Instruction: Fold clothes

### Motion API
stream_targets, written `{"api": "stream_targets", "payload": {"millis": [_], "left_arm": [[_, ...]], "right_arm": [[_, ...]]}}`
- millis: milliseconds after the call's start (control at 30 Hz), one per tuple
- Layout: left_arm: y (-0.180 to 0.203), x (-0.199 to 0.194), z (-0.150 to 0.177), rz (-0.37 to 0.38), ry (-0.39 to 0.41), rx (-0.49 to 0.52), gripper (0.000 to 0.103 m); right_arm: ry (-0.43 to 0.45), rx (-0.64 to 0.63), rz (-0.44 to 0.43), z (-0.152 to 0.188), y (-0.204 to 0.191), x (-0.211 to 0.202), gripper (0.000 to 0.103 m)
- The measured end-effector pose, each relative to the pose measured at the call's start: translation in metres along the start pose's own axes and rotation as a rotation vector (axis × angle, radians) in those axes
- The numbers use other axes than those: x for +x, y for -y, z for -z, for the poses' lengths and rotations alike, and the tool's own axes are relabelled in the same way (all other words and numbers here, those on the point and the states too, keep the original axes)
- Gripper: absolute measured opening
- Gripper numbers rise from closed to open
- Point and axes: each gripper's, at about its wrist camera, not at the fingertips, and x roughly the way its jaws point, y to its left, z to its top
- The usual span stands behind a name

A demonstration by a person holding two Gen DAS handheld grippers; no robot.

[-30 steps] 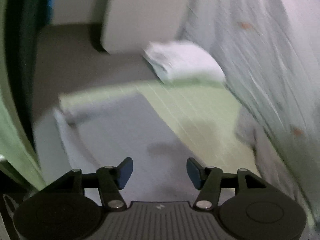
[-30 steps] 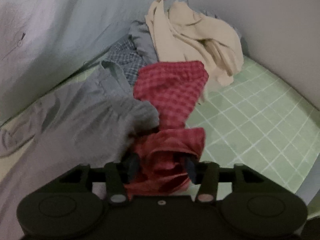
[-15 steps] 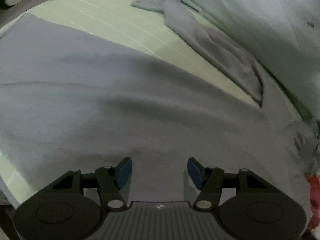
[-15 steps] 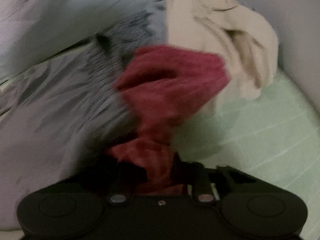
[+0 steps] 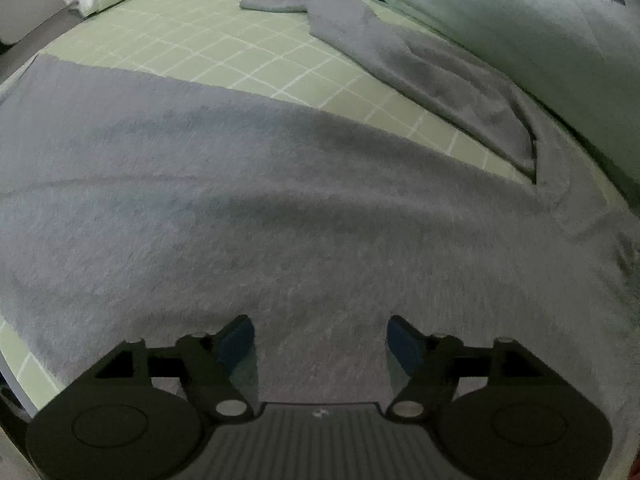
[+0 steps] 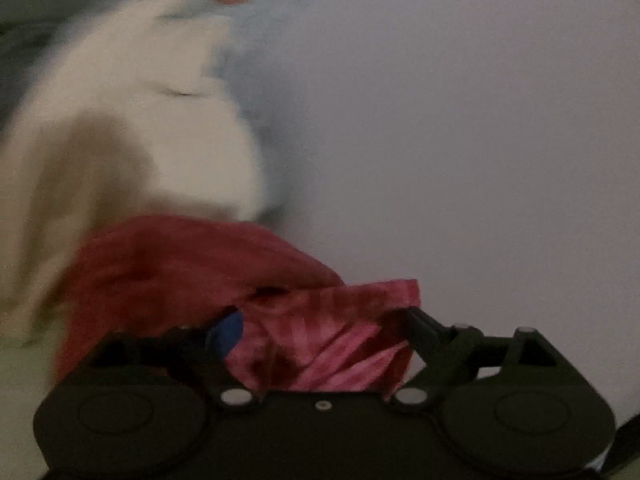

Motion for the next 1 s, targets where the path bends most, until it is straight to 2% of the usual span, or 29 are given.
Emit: {"api": "stream_targets", "payload": {"millis": [67, 167, 267, 333, 367, 467, 533, 567, 600, 667, 700, 733, 767, 867, 900, 1000], "left_arm": [[0.004, 0.001, 0.000, -0.013, -0.005, 0.030, 0.078], [0.007, 0.004, 0.000, -0.012, -0.014, 0.060, 0.084], [0.011, 0.007, -0.001, -0.005, -0.024, 0.086, 0.091], [0.014, 0.010, 0.000, -0.010, -0.029, 0.112, 0.093], [0.016, 0.010, 0.001, -0.013, -0.030, 0.129, 0.093], [0.015, 0.010, 0.004, -0.004, -0.023, 0.155, 0.094], [0.011, 0.008, 0.001, 0.012, -0.018, 0.151, 0.094], [0.010, 0.007, 0.001, 0.018, -0.016, 0.149, 0.094], [0.009, 0.006, 0.001, 0.024, -0.014, 0.148, 0.095], [0.010, 0.005, 0.002, 0.024, -0.010, 0.167, 0.095], [0.011, 0.005, 0.003, 0.022, -0.008, 0.182, 0.095], [0.013, 0.005, 0.004, 0.020, -0.006, 0.197, 0.096], [0.013, 0.004, 0.006, 0.018, -0.004, 0.217, 0.096], [0.013, 0.001, 0.009, 0.026, -0.004, 0.262, 0.096], [0.011, -0.002, 0.011, 0.057, -0.010, 0.262, 0.096], [-0.005, -0.011, 0.015, 0.223, -0.044, 0.210, 0.096]], "right_arm": [[0.016, 0.003, -0.068, 0.000, -0.013, -0.025, 0.091], [0.048, 0.102, -0.206, -0.001, -0.022, -0.063, 0.091], [0.083, 0.230, -0.556, -0.002, -0.034, -0.084, 0.096], [0.021, 0.262, -0.750, 0.003, -0.058, -0.080, 0.095], [-0.029, 0.280, -0.803, 0.007, -0.069, -0.075, 0.094], [-0.191, 0.374, -0.879, 0.020, -0.093, -0.056, 0.087], [-0.289, 0.498, -0.902, 0.030, -0.096, -0.043, 0.086], [-0.302, 0.534, -0.904, 0.034, -0.095, -0.040, 0.086], [-0.290, 0.557, -0.906, 0.036, -0.094, -0.041, 0.078], [-0.294, 0.577, -0.896, 0.038, -0.092, -0.041, 0.051], [-0.295, 0.592, -0.907, 0.041, -0.091, -0.041, 0.024], [-0.307, 0.624, -0.929, 0.047, -0.089, -0.043, 0.013], [-0.322, 0.672, -0.931, 0.054, -0.086, -0.045, 0.012], [-0.334, 0.776, -0.840, 0.072, -0.065, -0.046, 0.010], [-0.335, 0.807, -0.806, 0.078, -0.057, -0.046, 0.009], [-0.360, 0.843, -0.703, 0.096, -0.036, -0.051, 0.009]]}}
